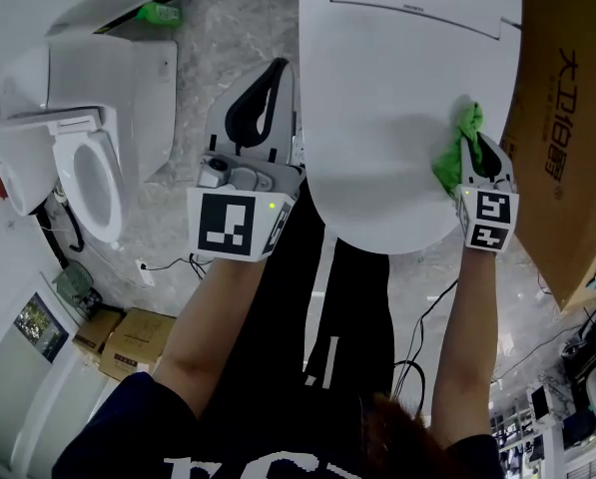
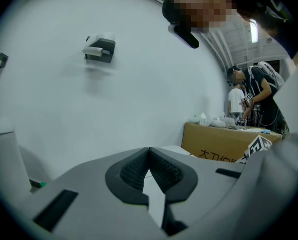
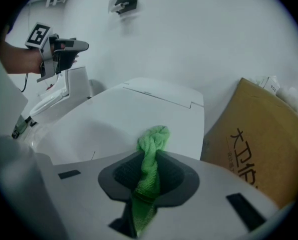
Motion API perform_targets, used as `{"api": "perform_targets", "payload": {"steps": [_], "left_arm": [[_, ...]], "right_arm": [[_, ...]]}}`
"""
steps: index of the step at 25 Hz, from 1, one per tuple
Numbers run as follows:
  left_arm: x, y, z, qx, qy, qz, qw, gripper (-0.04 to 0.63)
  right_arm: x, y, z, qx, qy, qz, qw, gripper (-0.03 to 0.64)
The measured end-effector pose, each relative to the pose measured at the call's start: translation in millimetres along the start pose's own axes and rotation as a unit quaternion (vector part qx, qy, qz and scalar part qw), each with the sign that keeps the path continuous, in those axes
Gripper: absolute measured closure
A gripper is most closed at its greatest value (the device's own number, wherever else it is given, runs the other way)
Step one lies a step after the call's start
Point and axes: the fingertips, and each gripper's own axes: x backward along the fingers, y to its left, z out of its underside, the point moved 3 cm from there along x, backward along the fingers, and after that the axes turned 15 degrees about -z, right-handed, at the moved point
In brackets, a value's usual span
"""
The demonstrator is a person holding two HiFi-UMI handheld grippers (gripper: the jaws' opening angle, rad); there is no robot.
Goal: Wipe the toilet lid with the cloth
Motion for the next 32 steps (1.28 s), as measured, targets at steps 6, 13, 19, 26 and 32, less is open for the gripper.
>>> {"api": "perform_targets", "payload": {"steps": [6,13,19,26,32], "left_arm": [[-0.8,-5.3,-0.9,-0.001,0.0,-0.001,1.0,0.575],[5.3,-8.0,2.1,-0.005,0.006,0.009,0.9999,0.575],[5.1,-13.4,7.2,-0.003,0.01,0.011,0.9999,0.577],[5.8,-16.9,7.3,-0.002,0.007,0.015,0.9999,0.577],[8.1,-6.3,5.7,-0.002,0.007,0.006,1.0,0.575]], "right_arm": [[10.4,-25.9,9.9,-0.015,-0.004,0.027,1.0,0.532],[23.2,-53.0,22.2,-0.037,0.008,0.054,0.998,0.532],[36.8,-63.7,30.5,-0.001,0.072,0.082,0.994,0.534],[80.8,-57.3,15.5,-0.069,-0.023,0.067,0.995,0.534],[71.3,19.9,-43.1,-0.106,-0.089,-0.064,0.988,0.533]]}}
